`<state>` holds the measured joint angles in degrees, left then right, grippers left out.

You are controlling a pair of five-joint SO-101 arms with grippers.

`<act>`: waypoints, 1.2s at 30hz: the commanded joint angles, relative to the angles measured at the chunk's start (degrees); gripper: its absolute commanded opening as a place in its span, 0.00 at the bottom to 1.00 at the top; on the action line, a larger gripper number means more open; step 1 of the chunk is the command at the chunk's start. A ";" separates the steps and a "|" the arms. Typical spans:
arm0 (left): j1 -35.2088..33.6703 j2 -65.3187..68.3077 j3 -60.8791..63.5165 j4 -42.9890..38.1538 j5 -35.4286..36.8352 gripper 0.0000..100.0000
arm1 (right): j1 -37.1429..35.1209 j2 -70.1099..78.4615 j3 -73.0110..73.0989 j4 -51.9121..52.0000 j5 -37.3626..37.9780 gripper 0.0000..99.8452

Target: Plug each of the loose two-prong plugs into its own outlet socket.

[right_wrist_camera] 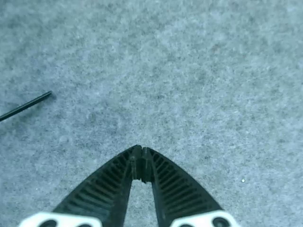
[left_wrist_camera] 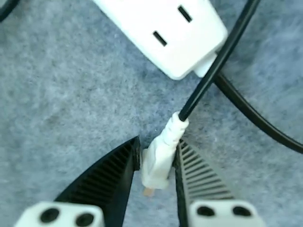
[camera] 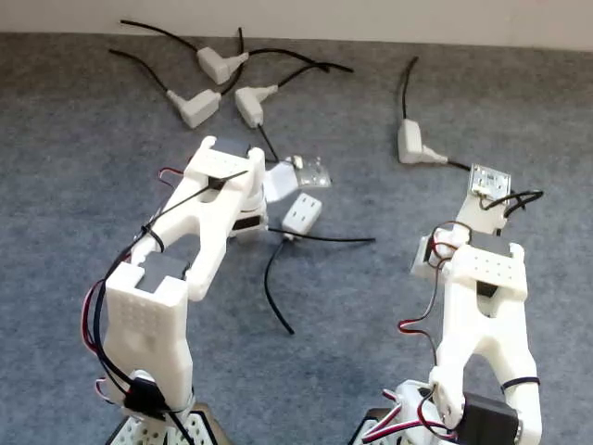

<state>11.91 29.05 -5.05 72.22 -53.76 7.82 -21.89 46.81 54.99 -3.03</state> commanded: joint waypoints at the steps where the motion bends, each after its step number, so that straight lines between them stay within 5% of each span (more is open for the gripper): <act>1: 1.45 -0.40 -1.71 -1.23 -1.05 0.12 | 0.75 -0.75 -0.22 -0.75 -0.53 0.01; 25: 1.63 -0.66 -1.89 -1.49 -4.75 0.01 | 0.75 -0.66 -0.22 -0.84 -0.53 0.01; 36: -1.54 -9.54 -13.23 -0.97 15.38 0.01 | 0.75 -0.40 -0.22 -0.84 -0.53 0.01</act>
<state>11.91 28.09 -14.29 71.78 -43.56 7.82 -21.89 46.81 54.99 -3.03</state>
